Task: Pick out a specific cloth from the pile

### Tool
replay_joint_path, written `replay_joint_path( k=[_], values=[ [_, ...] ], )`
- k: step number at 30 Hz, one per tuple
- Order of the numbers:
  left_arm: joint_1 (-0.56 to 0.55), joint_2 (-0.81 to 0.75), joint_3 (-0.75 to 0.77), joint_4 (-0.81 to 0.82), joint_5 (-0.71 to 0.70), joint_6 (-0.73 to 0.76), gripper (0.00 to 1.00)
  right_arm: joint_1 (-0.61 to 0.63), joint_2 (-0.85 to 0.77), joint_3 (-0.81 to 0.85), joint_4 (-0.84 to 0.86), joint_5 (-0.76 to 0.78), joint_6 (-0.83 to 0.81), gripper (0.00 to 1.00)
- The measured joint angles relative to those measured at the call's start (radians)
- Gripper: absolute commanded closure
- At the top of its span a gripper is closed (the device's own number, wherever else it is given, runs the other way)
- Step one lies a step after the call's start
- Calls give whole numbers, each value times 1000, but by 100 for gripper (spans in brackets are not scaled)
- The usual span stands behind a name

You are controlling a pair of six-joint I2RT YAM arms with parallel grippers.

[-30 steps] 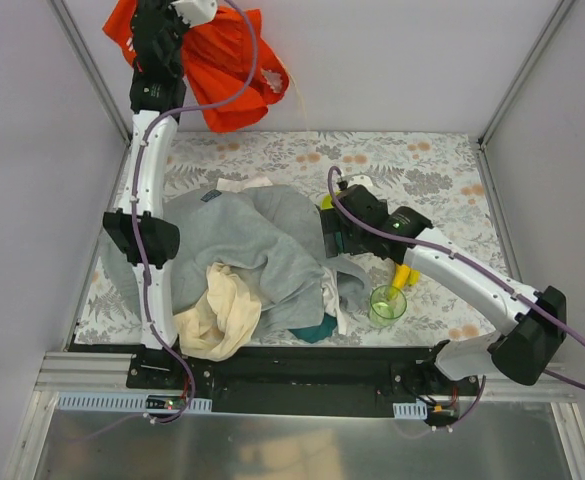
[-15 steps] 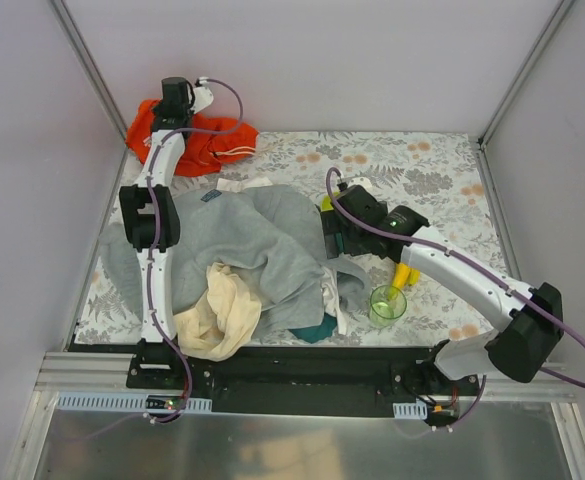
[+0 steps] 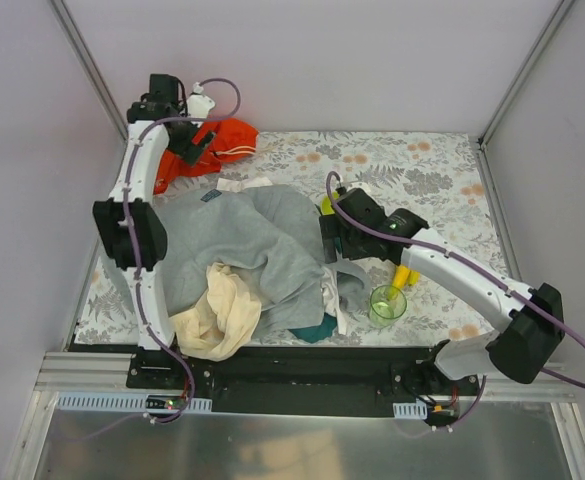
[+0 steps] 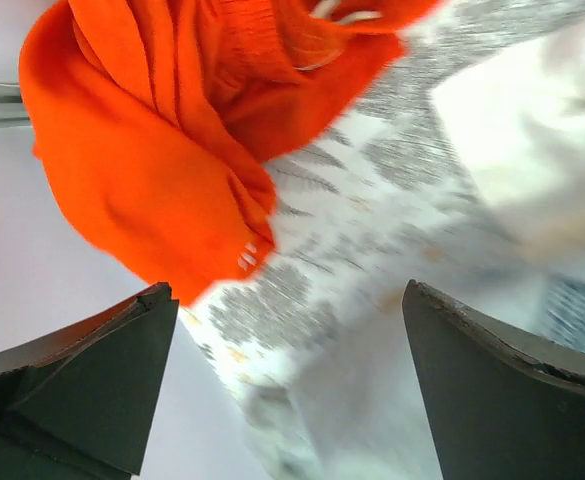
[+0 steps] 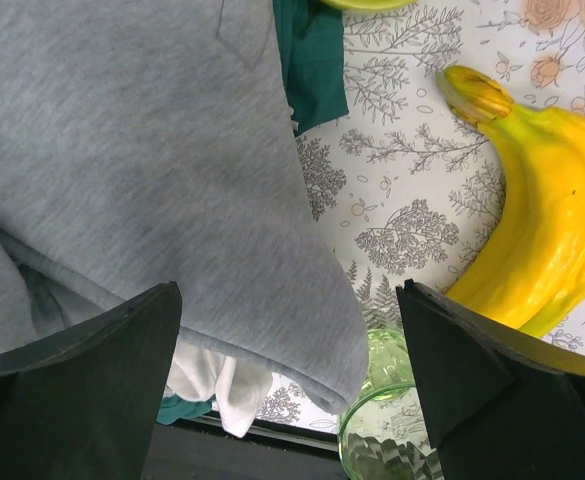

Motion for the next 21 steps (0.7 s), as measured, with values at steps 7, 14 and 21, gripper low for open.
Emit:
replay_joint_path(
  k=[7, 14, 21],
  values=[
    [0, -588, -325, -92, 277, -180, 0, 0, -63, -69, 13, -11, 14, 1],
    [0, -985, -723, -122, 372, -253, 0, -11, -142, -131, 34, 18, 20, 1],
    [0, -1149, -1132, -60, 364, -340, 0, -109, -192, -189, 68, 58, 21, 1]
  ],
)
